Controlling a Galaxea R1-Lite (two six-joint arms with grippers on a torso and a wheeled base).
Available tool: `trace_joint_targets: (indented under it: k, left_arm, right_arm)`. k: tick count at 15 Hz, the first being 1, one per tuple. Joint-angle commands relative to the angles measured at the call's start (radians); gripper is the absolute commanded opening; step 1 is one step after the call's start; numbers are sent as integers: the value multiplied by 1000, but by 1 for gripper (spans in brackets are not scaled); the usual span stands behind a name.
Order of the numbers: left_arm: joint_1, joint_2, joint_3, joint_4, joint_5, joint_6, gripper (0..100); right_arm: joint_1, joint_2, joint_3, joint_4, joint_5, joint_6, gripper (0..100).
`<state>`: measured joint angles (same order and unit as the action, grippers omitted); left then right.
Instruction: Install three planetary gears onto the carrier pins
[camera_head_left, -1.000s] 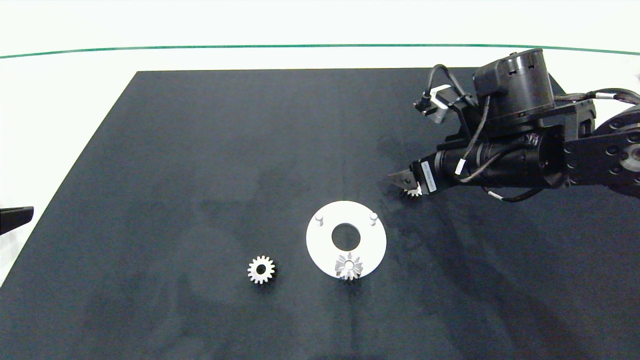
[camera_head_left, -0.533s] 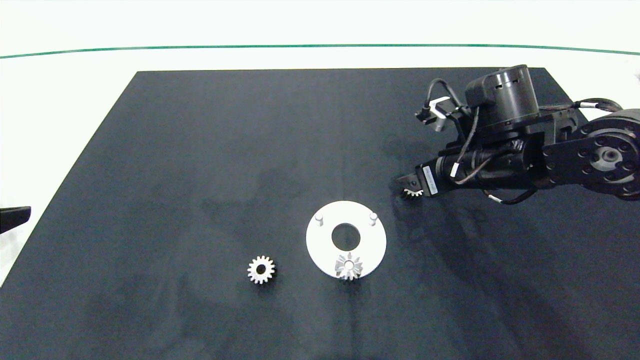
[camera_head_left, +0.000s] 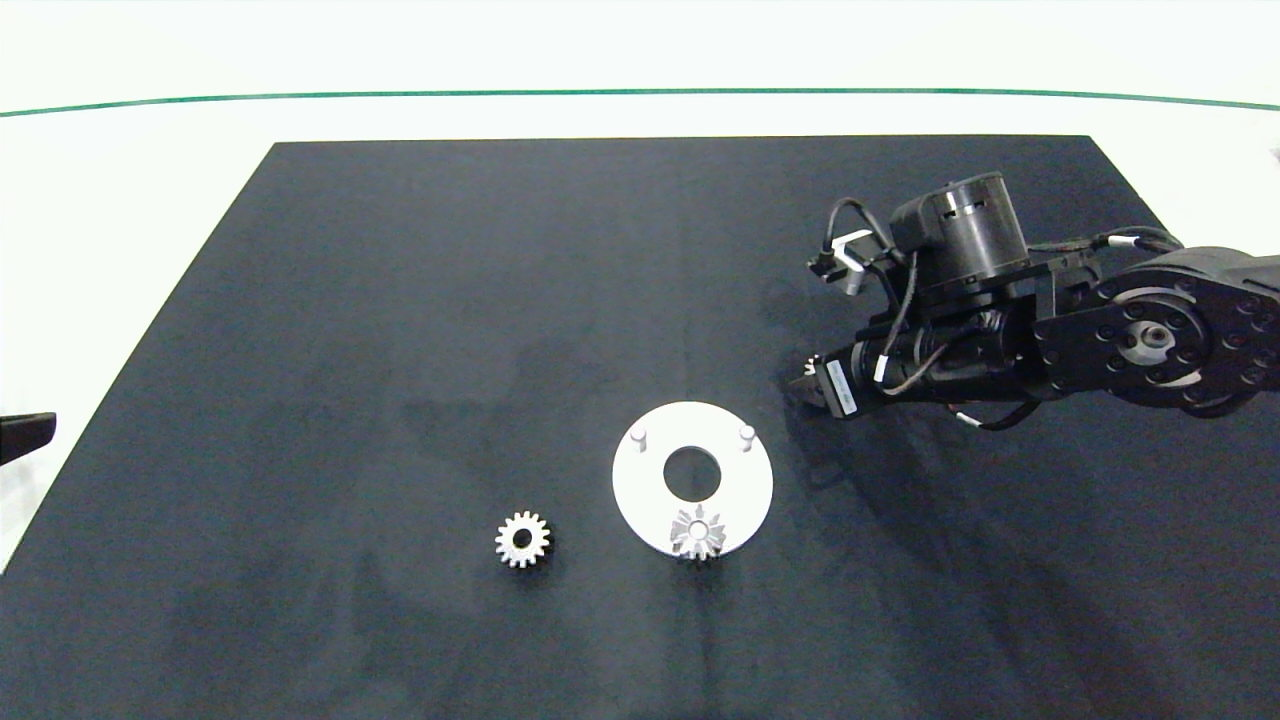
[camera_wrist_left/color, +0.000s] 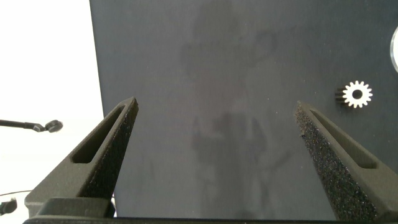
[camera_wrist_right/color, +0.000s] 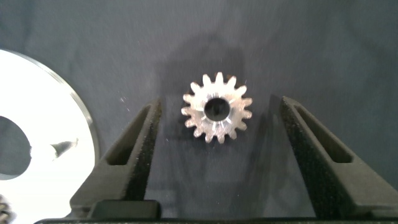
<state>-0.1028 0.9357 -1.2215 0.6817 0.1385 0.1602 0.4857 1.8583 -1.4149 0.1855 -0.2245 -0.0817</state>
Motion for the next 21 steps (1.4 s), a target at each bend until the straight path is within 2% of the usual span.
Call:
trace_joint_targets:
  k: [1,4,7,9,12,18,21]
  left_arm:
    - [0,-2,0,6,1,1,100]
    - [-2,-15,0,7,1,1,100]
    - [0,-21,0,7,0,1,100]
    - [-2,-23,0,7,-2,1,100]
    - [-71,-48,-1,33,-4,-1,100]
    - [-74,-46,-1,36,-4,-1,100]
    - [-74,-46,-1,35,-4,-1,100]
  right_arm:
    - [5,24,5,-3,2,-1,69]
    - [4,25,2,-8,7,0,63]
    - [5,30,1,-47,1,-1,57]
    - [5,32,5,-47,1,-1,52]
    - [2,27,24,-46,1,0,46]
    - [2,16,40,-49,1,0,34]
    - [28,-41,56,-46,1,-1,28]
